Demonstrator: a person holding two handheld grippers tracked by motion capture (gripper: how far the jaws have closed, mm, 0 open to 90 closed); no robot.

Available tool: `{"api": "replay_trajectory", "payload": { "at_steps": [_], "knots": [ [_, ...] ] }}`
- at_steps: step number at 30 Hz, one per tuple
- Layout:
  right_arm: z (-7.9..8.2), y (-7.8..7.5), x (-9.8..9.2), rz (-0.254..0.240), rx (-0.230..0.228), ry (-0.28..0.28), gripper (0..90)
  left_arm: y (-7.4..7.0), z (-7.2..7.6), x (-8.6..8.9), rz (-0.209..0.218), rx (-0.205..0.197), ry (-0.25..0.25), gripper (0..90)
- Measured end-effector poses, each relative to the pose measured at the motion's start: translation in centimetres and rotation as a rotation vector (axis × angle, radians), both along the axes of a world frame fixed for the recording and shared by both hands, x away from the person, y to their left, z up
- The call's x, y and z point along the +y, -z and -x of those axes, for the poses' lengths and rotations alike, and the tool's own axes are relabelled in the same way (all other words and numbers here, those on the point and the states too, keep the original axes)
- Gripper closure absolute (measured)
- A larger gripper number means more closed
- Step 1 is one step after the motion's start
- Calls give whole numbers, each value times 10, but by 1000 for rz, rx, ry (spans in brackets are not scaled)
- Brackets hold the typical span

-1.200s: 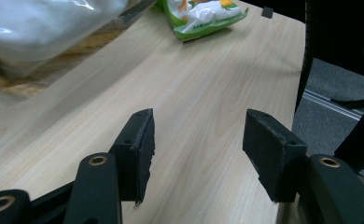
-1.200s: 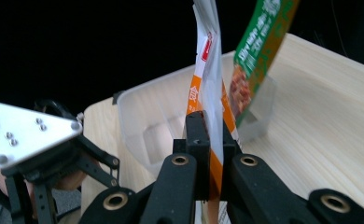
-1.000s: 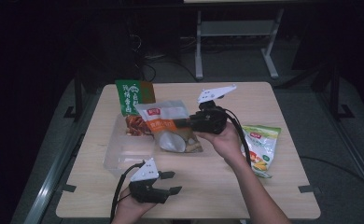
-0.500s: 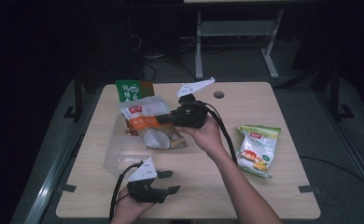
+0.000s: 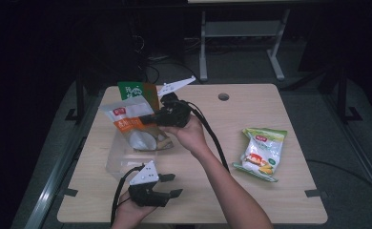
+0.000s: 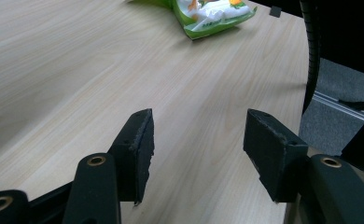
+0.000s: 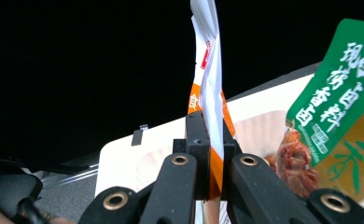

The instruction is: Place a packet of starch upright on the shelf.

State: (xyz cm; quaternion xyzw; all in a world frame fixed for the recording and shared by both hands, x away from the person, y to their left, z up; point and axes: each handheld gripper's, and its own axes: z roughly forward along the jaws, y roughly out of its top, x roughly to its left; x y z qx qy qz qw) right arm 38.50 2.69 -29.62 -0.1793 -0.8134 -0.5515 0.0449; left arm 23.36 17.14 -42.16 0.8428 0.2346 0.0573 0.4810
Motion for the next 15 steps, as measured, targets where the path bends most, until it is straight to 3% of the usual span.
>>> {"api": "replay_trajectory", "payload": {
  "at_steps": [15],
  "knots": [
    [-14,25,33,6,47,-15,894,-2,4,9,-39,9,-12,394]
  ]
}}
